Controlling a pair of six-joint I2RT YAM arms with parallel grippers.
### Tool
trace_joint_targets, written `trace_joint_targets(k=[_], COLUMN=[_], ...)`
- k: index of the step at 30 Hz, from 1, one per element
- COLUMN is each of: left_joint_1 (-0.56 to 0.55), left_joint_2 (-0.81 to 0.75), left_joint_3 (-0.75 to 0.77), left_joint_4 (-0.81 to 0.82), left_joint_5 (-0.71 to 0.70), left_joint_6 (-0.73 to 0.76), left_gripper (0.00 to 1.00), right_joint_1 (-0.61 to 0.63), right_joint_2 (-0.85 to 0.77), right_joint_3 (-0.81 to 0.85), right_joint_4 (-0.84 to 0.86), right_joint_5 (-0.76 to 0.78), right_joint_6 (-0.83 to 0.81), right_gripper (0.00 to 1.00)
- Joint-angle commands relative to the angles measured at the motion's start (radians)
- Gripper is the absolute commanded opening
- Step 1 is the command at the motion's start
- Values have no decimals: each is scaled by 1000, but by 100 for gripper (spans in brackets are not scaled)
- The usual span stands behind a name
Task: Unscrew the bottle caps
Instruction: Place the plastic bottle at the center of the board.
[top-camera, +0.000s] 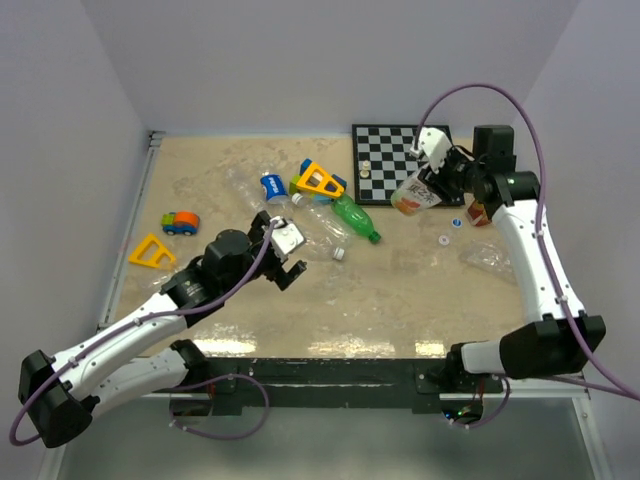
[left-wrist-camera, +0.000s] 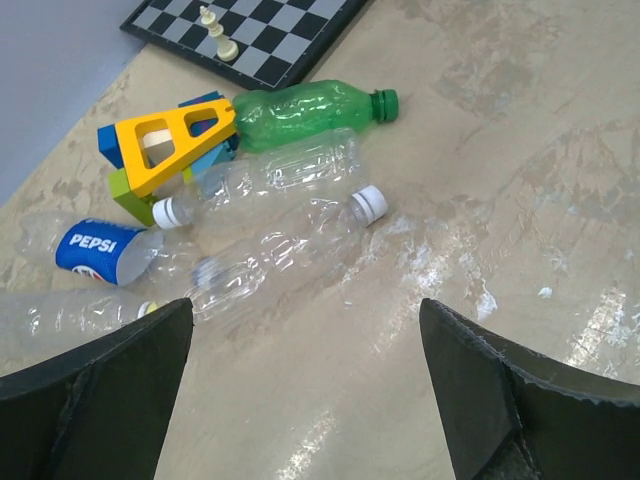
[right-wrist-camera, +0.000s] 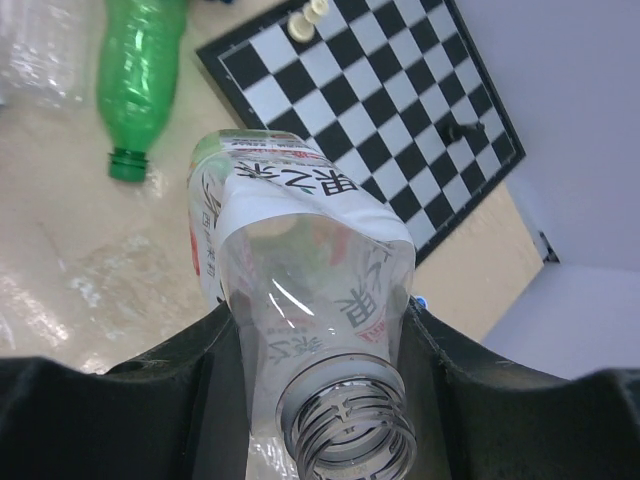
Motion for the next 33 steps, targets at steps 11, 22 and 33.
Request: trace_joint_targets(k=[11, 22, 33], left_joint_1=[4, 2, 2], left_joint_2=[-70, -67, -61], left_joint_3=[-20, -20, -20], left_joint_4=[60, 59, 56], left_joint_5=[-43, -37, -37], left_joint_6=[18, 16, 16], left_gripper=[100, 100, 100], right_joint_1=[-8, -42, -43], right_joint_2=[237, 366, 372], right_joint_3=[74, 112, 172], right_joint_4=[20, -6, -46], right_joint_5=[290, 308, 276], right_joint_6=[38, 33, 23], right_gripper=[17, 27, 81])
